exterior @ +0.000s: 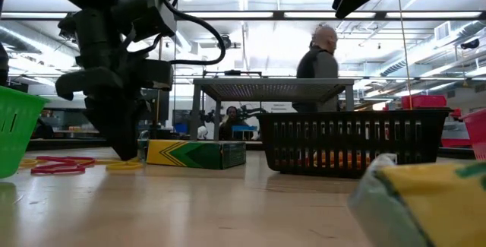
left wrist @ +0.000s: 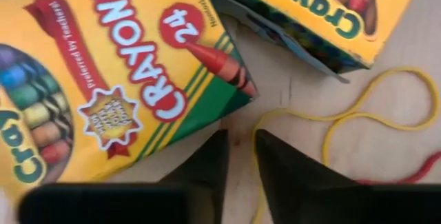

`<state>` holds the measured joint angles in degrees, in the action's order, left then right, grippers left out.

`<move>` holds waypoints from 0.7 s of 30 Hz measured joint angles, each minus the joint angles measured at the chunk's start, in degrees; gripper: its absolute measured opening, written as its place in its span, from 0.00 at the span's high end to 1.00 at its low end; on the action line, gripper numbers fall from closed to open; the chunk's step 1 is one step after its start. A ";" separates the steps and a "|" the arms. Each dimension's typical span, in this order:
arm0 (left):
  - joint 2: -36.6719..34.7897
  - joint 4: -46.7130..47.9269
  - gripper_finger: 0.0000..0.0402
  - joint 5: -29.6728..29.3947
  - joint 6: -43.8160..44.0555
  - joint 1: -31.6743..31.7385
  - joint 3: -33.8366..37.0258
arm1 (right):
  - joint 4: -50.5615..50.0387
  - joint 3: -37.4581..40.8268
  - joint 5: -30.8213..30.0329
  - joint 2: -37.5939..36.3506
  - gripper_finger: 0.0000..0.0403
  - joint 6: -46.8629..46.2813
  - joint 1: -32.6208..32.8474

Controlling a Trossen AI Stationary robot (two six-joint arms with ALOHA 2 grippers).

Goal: Pick & Place Office Desk Supplies
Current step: Put the yellow rubber band into the black bin

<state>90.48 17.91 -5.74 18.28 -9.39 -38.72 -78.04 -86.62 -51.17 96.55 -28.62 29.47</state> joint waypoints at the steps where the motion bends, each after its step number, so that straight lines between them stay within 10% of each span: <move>1: 0.02 -0.12 0.86 -0.38 -0.02 0.00 0.00 | 0.00 -0.01 -0.01 0.00 0.43 0.00 0.00; 21: 0.42 11.57 1.00 -10.85 -4.30 -5.03 -13.91 | 0.79 -0.01 -0.01 0.00 0.43 -0.70 0.00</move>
<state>90.89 29.48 -16.59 13.98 -14.42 -52.63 -77.25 -86.63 -51.18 96.55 -29.32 29.47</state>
